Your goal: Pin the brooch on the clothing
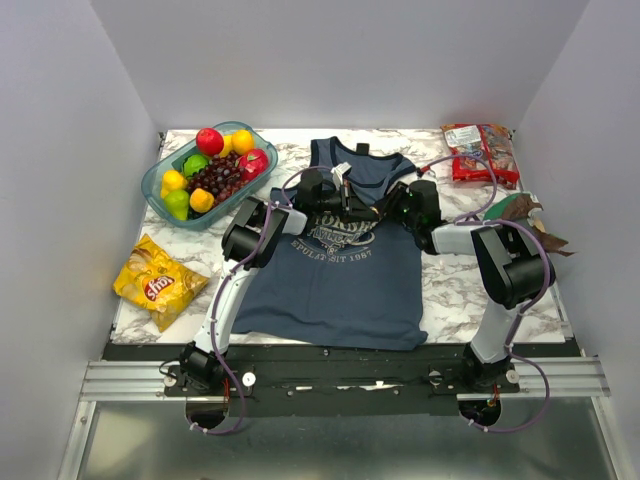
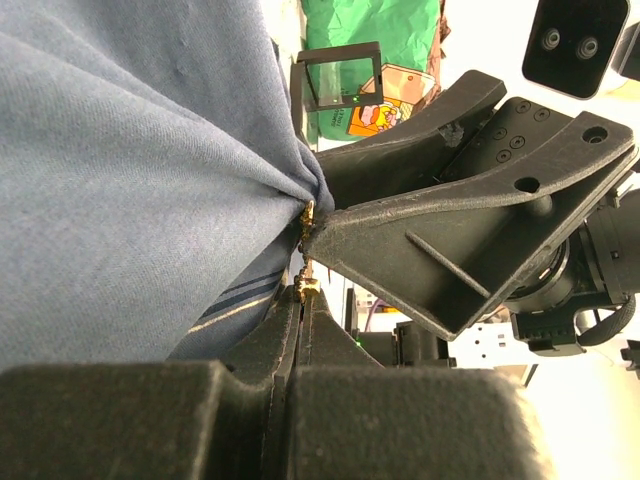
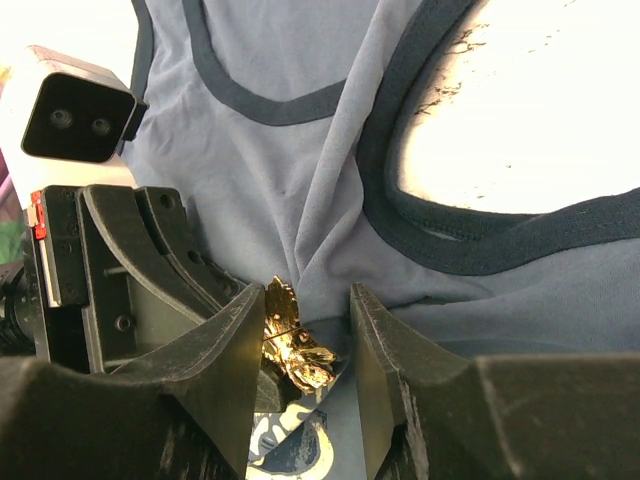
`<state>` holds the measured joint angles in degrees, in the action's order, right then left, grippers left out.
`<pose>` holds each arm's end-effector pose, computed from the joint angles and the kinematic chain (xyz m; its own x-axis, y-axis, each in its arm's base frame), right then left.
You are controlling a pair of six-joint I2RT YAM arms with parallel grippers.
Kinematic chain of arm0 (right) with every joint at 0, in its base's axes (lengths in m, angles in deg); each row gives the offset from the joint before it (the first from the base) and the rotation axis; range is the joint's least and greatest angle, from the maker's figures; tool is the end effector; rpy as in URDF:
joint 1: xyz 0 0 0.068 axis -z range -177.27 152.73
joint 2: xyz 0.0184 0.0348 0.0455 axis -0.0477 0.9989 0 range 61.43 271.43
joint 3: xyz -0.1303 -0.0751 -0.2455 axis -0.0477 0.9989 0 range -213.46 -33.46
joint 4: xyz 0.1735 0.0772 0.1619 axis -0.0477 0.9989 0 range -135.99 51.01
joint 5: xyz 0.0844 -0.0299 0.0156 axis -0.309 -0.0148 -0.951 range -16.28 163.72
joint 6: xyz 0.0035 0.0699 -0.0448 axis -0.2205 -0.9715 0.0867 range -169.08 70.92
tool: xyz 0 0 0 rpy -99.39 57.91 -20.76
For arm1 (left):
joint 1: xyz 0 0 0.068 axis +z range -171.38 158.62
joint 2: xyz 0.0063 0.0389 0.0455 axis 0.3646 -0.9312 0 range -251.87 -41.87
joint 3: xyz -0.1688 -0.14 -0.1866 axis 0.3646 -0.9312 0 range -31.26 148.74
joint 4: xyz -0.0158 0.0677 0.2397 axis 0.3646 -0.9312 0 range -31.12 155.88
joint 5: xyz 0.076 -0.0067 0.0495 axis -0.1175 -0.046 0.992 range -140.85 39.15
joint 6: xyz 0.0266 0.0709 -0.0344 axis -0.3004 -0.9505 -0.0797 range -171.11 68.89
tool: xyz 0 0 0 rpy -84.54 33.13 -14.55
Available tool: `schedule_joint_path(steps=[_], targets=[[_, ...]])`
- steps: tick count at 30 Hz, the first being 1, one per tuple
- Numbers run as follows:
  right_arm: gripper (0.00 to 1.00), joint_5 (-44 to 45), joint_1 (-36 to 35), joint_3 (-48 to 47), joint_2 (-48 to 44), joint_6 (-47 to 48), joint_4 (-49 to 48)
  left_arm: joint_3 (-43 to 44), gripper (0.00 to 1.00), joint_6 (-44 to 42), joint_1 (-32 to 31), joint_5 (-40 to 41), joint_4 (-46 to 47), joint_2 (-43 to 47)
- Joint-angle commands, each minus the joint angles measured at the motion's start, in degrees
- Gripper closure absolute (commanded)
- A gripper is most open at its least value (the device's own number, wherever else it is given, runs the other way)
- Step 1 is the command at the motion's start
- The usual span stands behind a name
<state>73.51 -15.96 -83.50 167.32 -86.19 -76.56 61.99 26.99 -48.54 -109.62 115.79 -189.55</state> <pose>0.3875 0.1314 0.1612 -0.5178 0.4617 -0.7203 -0.0142 0.8372 0.5468 0.4624 -0.3071 0.1001 -0.9882 -0.0633 -0.1395 0.1365 0.0501 -0.9894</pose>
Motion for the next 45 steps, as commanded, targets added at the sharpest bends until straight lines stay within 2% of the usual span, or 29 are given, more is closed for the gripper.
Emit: schedule_joint_path(steps=[1, 9, 12, 18, 20, 31, 45], targets=[[0.53, 4.2, -0.5, 1.3, -1.4, 0.0, 0.2, -0.4, 1.00, 0.6, -1.4, -1.1, 4.1, 4.6], [0.54, 5.3, -0.8, 1.4, -1.6, -0.3, 0.5, -2.2, 1.00, -0.1, -1.6, -0.6, 4.3, 6.3], [0.58, 5.4, -1.0, 1.6, -1.7, 0.0, 0.2, -2.7, 1.00, -0.2, -1.6, -0.2, 4.5, 6.8], [0.59, 5.8, -1.3, 1.4, -1.8, 0.4, 0.5, -1.0, 1.00, 0.4, -1.6, 0.5, 4.1, 6.4], [0.63, 6.3, -1.4, 1.4, -1.9, 0.4, 0.5, -0.3, 1.00, 0.6, -1.5, 0.8, 4.0, 6.3], [0.63, 9.2, -2.1, 0.9, -2.1, -0.3, 2.2, -0.7, 1.00, 1.6, -1.5, 0.6, 4.8, 7.5], [0.72, 12.7, -3.7, -0.1, -2.2, 0.3, 4.1, 0.5, 1.00, 3.0, -1.8, 0.8, 5.3, 9.2]])
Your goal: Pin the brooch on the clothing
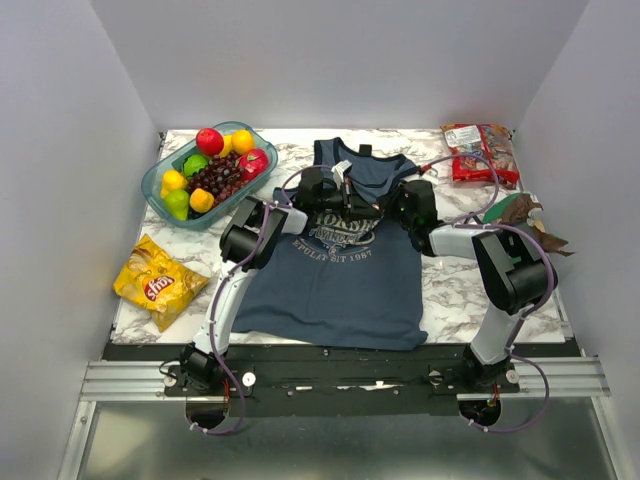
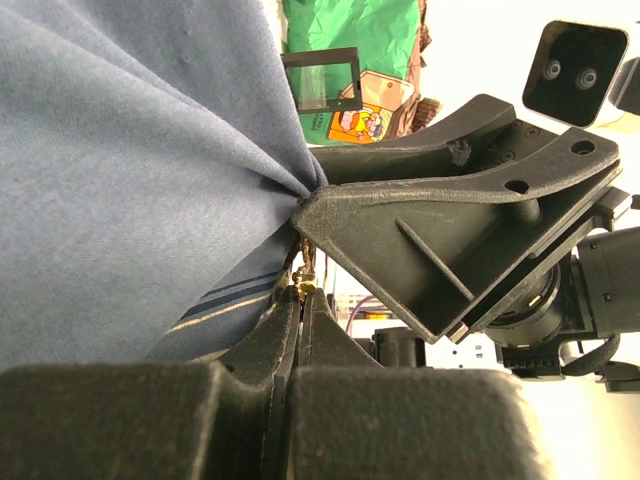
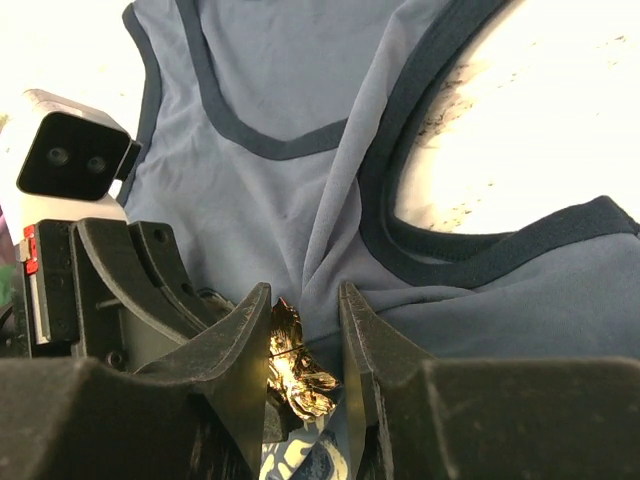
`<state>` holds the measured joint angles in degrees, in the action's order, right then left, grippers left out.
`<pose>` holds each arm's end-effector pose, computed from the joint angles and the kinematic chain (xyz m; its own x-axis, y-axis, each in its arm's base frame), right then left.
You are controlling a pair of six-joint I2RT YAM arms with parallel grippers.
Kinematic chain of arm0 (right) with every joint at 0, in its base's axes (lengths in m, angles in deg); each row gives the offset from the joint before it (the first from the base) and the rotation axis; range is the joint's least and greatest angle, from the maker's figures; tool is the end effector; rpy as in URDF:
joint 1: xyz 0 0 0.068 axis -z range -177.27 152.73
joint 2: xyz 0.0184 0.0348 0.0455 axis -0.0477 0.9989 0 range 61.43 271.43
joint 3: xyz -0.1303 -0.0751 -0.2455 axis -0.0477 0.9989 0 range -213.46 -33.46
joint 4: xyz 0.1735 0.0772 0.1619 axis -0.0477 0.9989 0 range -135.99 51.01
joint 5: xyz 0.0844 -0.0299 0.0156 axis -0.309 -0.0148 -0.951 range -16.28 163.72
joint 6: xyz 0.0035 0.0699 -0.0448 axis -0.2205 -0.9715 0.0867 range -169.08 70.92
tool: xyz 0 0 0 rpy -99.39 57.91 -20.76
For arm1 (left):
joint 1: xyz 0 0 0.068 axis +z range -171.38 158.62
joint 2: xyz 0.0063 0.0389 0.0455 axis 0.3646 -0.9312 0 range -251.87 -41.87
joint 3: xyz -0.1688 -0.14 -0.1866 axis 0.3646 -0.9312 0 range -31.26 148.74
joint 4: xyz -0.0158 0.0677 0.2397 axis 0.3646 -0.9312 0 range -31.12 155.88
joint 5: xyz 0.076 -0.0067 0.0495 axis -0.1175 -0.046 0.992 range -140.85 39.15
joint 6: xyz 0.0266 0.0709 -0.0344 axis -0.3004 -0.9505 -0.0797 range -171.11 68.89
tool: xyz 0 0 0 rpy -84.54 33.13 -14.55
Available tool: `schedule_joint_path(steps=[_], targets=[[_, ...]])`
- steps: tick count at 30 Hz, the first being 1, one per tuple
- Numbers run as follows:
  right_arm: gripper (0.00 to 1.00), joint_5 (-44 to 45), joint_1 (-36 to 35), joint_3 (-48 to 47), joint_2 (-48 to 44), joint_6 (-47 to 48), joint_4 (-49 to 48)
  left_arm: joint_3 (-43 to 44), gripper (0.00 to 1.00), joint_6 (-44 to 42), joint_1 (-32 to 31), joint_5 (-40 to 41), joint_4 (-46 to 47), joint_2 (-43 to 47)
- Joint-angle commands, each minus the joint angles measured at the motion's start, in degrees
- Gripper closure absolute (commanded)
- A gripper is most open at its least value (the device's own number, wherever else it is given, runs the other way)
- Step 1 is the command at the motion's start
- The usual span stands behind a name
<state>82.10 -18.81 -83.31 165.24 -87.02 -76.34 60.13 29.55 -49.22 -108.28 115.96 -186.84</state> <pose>0.3811 0.1391 0.1741 -0.4407 0.4799 -0.7586 0.0404 0.8549 0.5173 0.4561 -0.3101 0.1158 -0.9908 -0.0775 -0.1111 0.1081 0.0416 -0.9933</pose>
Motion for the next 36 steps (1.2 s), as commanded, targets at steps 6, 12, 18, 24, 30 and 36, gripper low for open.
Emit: schedule_joint_path(steps=[6, 12, 18, 24, 30, 36], targets=[[0.73, 5.2, -1.4, -0.6, -0.1, 1.5, 4.3, 3.4, 1.00, 0.4, -1.2, -0.6, 4.7, 7.2], [0.74, 6.9, -2.3, -1.0, -0.2, 2.0, 4.8, 3.2, 1.00, -0.4, -1.4, -0.8, 3.8, 8.5], [0.75, 8.4, -3.2, -1.6, -0.1, 3.0, 5.3, 3.8, 1.00, -1.6, -2.0, -1.2, 1.4, 9.3], [0.76, 10.1, -3.9, -2.0, 0.0, 3.5, 5.7, 4.9, 1.00, -5.2, -2.3, -1.5, -2.6, 10.1], [0.76, 11.2, -4.6, -2.5, 0.1, 3.8, 6.4, 4.5, 1.00, -8.8, -3.0, -1.7, -5.5, 11.1], [0.76, 12.3, -4.8, -3.5, 0.3, 3.6, 7.9, 4.3, 1.00, -15.5, -3.4, -1.0, -12.4, 13.4]])
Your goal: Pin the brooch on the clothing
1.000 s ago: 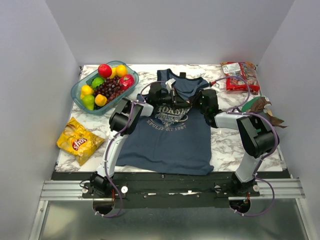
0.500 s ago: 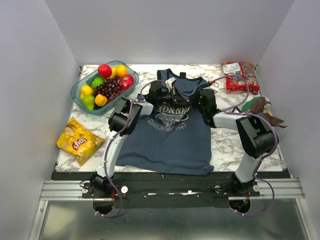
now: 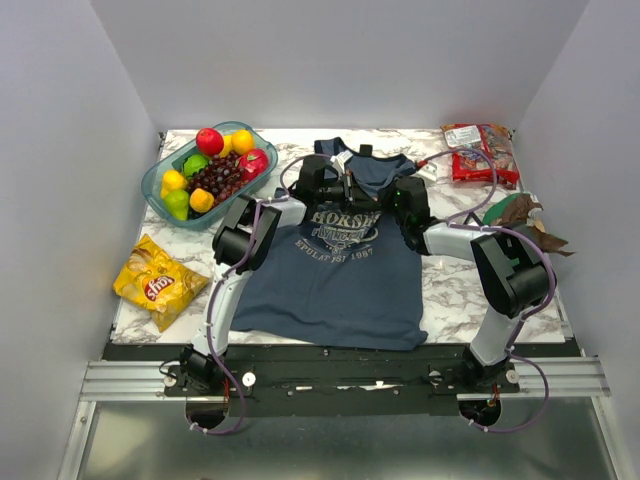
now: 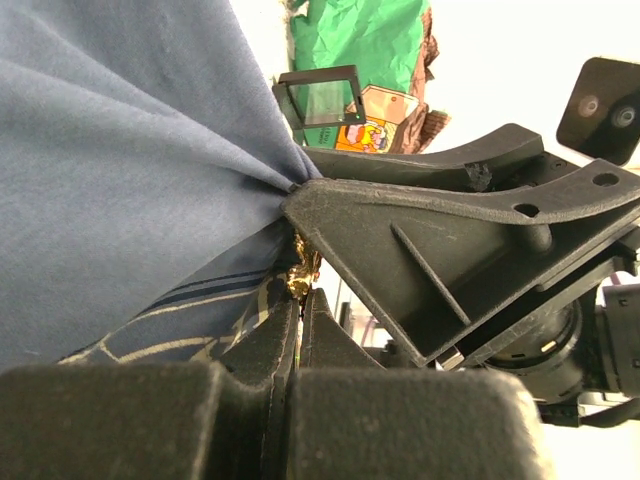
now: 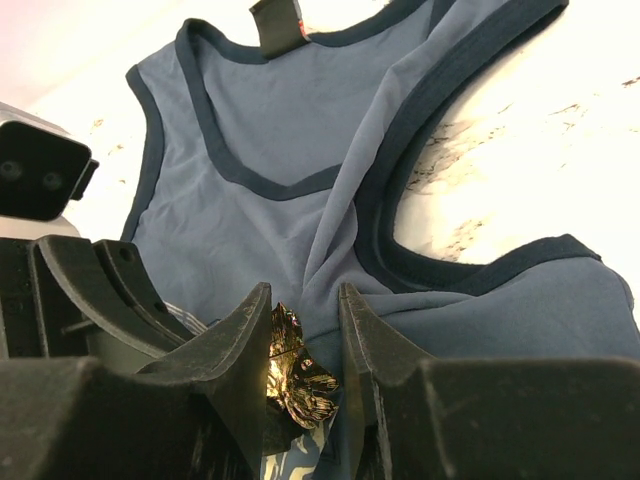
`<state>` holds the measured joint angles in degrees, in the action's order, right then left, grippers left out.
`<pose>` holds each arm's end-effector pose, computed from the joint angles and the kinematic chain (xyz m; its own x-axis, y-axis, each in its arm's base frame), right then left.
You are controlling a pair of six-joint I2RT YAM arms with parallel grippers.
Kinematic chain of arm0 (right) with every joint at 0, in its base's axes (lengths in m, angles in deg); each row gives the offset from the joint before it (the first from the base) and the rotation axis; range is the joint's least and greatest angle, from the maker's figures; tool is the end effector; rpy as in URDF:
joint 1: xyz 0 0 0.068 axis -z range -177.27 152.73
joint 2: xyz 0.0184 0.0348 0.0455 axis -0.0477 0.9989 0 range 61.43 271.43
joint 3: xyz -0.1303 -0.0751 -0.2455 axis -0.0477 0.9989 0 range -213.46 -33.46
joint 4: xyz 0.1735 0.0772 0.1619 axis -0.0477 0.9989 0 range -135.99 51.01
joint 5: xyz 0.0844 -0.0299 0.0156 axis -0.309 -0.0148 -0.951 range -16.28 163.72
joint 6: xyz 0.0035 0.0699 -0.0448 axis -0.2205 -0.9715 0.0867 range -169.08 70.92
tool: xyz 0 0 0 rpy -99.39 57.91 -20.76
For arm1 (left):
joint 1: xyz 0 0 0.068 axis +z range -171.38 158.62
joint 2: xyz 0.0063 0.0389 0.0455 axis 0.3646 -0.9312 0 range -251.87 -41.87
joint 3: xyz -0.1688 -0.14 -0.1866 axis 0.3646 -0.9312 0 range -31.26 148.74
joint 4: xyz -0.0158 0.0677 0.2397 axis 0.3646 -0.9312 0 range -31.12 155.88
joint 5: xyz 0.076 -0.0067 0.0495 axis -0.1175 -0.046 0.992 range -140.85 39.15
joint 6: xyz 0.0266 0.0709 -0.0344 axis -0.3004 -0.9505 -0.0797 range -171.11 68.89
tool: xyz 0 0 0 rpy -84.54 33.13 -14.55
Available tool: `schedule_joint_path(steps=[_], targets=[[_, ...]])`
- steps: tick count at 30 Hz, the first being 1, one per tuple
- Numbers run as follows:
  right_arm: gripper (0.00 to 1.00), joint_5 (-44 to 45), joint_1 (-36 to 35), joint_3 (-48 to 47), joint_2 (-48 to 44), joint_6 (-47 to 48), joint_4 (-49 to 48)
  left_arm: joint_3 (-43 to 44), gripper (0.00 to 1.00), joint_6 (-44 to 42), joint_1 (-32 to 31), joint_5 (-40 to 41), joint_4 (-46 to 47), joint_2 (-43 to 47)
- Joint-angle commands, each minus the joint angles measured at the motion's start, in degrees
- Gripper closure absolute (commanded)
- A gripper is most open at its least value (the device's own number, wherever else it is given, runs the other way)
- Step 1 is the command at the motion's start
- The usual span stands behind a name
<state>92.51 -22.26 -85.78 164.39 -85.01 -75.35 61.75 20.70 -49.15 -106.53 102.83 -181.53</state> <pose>0.3809 0.1518 0.1926 -0.3413 0.4537 -0.8232 0.0893 0.8875 0.4521 0.4583 -0.3092 0.1474 -0.9805 -0.0892 -0.1754 0.1651 0.1119 -0.9799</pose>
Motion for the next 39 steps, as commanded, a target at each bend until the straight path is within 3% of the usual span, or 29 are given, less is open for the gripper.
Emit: schedule_joint_path(steps=[1, 8, 16, 20, 24, 31, 35, 39], targets=[[0.76, 2.0, -1.4, -1.0, 1.3, 1.5, 7.1, 2.5, 1.00, -9.0, -3.5, -2.8, -1.0, 8.3], [0.76, 2.7, -1.4, -1.5, 1.3, -0.6, 8.6, -2.4, 1.00, -18.3, -4.1, -1.2, -9.0, 10.9], [0.74, -0.2, -1.3, -2.9, -0.5, -0.7, 9.4, -5.9, 1.00, -18.7, -3.4, -0.7, -8.2, 9.5], [0.67, -1.0, -0.8, -4.5, -2.1, -0.2, 11.9, -6.2, 1.00, -19.8, -2.8, -0.5, -9.1, 9.1], [0.53, -2.3, -0.2, -4.8, -4.1, 0.3, 13.4, -6.4, 1.00, -21.1, -2.3, -0.4, -9.6, 8.4], [0.43, -4.6, 0.5, -4.6, -5.9, 0.7, 14.7, -6.4, 1.00, -22.2, -2.0, -0.9, -9.6, 7.7], [0.40, -9.9, 2.8, -3.1, -7.4, 0.1, 14.9, -5.6, 1.00, -22.2, -1.7, -1.7, -9.7, 7.3], [0.37, -24.6, 8.6, -1.9, -8.6, 1.3, 14.0, -5.0, 1.00, -22.6, -1.3, -3.6, -9.5, 6.9]])
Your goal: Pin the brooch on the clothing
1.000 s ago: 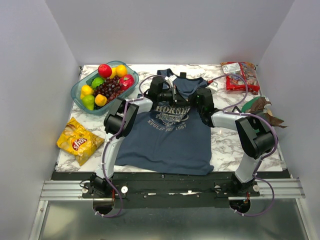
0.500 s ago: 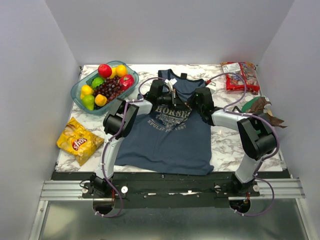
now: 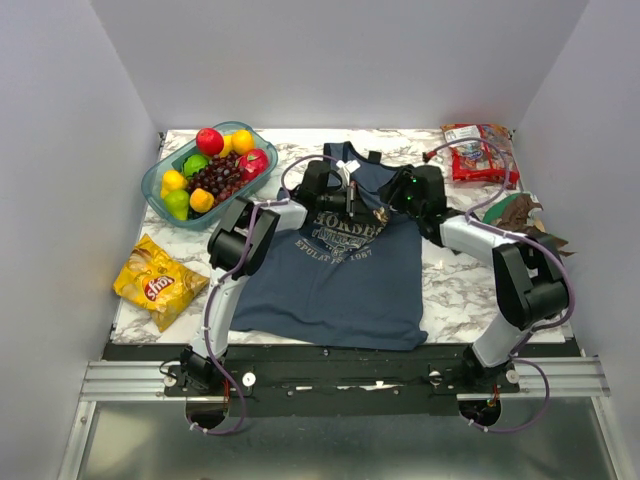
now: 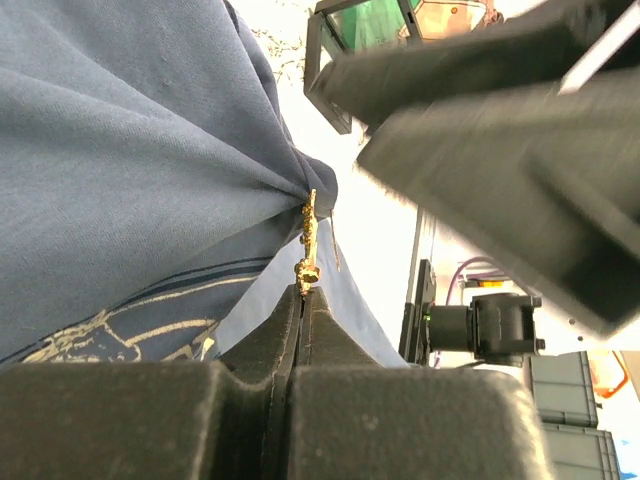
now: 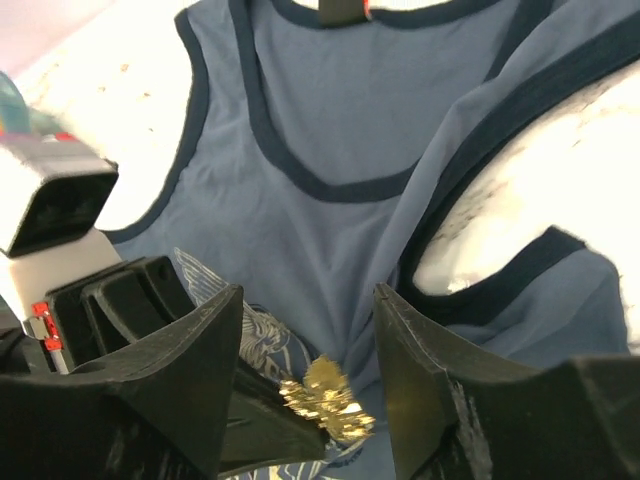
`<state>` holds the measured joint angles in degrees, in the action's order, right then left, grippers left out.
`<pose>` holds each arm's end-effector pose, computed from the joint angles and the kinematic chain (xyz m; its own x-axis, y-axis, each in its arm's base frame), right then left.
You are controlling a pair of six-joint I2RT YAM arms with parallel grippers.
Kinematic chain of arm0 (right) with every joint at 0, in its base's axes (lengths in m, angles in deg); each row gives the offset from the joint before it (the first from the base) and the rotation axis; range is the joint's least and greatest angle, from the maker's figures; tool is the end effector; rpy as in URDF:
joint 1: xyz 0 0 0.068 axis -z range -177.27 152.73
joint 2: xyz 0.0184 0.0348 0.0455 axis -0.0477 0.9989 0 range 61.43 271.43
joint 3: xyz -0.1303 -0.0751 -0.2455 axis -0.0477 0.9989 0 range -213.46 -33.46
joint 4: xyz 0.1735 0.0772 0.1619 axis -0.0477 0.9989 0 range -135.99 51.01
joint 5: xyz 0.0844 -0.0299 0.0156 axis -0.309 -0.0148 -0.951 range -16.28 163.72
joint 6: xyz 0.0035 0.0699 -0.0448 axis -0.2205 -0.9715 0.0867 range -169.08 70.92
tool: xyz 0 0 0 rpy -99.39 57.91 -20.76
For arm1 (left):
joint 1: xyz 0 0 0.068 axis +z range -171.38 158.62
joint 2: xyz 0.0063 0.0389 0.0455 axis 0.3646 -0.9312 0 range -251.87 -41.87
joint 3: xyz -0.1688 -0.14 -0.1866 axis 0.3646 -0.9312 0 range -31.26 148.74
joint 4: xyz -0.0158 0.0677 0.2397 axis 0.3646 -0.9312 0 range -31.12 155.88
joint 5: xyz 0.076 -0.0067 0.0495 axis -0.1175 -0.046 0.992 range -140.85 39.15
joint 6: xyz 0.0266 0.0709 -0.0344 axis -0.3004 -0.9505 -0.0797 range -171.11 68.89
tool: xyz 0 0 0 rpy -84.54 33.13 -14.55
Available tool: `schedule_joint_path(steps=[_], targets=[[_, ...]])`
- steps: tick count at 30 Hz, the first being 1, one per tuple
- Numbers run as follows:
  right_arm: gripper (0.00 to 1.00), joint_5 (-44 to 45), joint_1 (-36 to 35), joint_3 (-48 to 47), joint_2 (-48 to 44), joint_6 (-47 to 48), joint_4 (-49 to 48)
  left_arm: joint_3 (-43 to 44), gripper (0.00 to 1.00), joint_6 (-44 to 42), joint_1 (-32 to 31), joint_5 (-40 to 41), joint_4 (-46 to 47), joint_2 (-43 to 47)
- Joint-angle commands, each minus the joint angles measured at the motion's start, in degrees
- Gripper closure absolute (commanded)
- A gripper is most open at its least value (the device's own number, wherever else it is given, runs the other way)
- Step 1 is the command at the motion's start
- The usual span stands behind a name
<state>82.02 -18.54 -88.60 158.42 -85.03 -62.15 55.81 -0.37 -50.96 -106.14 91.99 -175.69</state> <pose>0.3751 0.1348 0.2175 -0.4665 0.4417 -0.7664 0.0445 0.8770 0.4783 0.4266 -0.3109 0.1465 -0.9297 0.0206 -0.3677 0.3638 0.2078 -0.9080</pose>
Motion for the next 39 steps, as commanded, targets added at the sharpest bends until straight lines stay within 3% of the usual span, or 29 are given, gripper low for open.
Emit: schedule_joint_path(steps=[1, 3, 8, 18, 39], targets=[[0.37, -17.1, 6.1, 1.2, -2.8, 1.4, 0.6, 0.9, 1.00, -1.3, 0.7, -4.6, 1.7, 0.7], [0.37, -24.9, 8.7, 2.7, -3.2, 2.1, -1.0, 1.2, 1.00, -0.7, 1.0, -5.9, 2.7, 0.1], [0.33, -32.7, 10.6, 4.9, -4.0, 6.1, -1.1, 2.1, 1.00, 0.3, 1.9, -8.3, 4.2, -1.4], [0.34, -50.3, 13.0, 7.4, 2.0, 5.2, -14.5, 2.8, 1.00, 2.9, 2.9, -12.5, 7.5, -3.6], [0.40, -54.7, 15.6, 7.9, 7.2, 1.8, -22.1, 2.1, 1.00, 8.9, 3.0, -14.1, 14.6, -3.7]])
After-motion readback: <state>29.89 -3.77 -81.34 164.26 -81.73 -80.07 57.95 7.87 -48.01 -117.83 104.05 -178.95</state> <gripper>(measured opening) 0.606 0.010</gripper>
